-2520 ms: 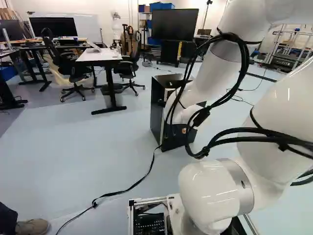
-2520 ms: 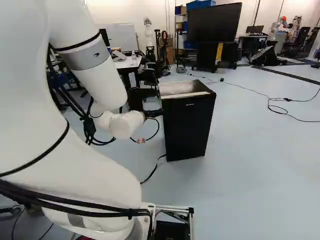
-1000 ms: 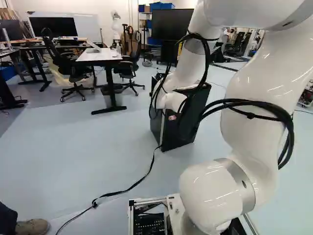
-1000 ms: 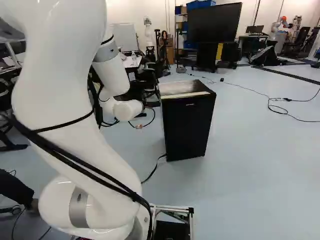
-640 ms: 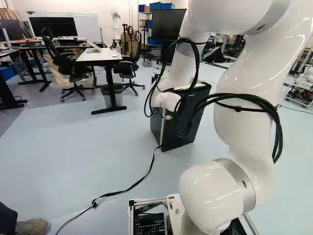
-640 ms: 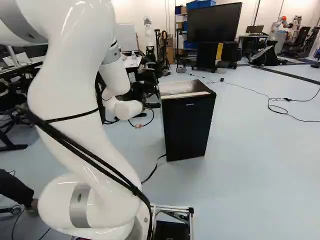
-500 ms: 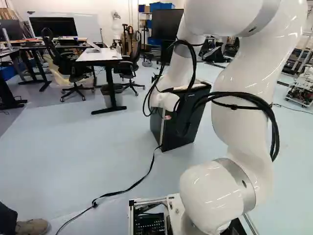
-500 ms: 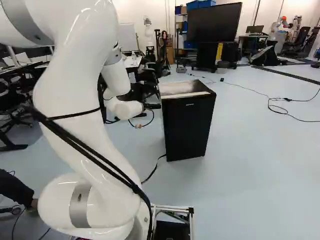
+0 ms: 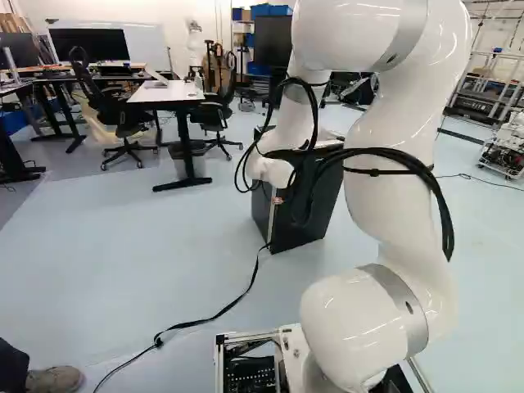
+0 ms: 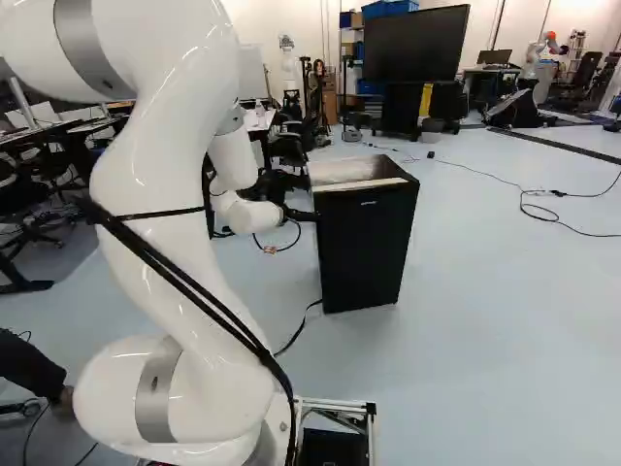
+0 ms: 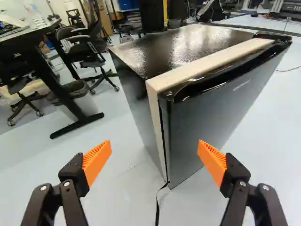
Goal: Open the fridge door
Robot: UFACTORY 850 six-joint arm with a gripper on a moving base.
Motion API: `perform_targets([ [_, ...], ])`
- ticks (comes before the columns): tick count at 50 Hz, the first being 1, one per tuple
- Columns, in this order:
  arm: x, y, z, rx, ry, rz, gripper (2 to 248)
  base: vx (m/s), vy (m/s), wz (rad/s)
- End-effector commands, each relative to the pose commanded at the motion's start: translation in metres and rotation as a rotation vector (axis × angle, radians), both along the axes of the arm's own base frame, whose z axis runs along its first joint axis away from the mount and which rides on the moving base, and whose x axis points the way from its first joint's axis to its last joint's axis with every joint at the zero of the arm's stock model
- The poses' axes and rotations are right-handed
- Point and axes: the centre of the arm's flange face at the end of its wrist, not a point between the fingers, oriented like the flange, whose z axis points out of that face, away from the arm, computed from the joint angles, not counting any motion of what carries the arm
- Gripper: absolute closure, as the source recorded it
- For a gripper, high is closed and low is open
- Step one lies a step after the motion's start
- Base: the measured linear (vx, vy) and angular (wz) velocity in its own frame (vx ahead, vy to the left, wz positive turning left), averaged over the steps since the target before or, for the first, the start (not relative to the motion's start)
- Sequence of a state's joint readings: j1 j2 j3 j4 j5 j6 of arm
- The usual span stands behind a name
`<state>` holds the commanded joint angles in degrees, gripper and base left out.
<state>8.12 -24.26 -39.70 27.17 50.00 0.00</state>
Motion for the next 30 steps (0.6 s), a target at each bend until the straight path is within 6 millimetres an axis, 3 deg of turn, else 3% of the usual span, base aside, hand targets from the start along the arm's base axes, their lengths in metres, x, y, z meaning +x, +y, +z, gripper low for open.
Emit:
perform_targets([
  [30,0.013,-0.005,-0.011,0.036,-0.009,-0.162,3,0.0,0.0,0.0],
])
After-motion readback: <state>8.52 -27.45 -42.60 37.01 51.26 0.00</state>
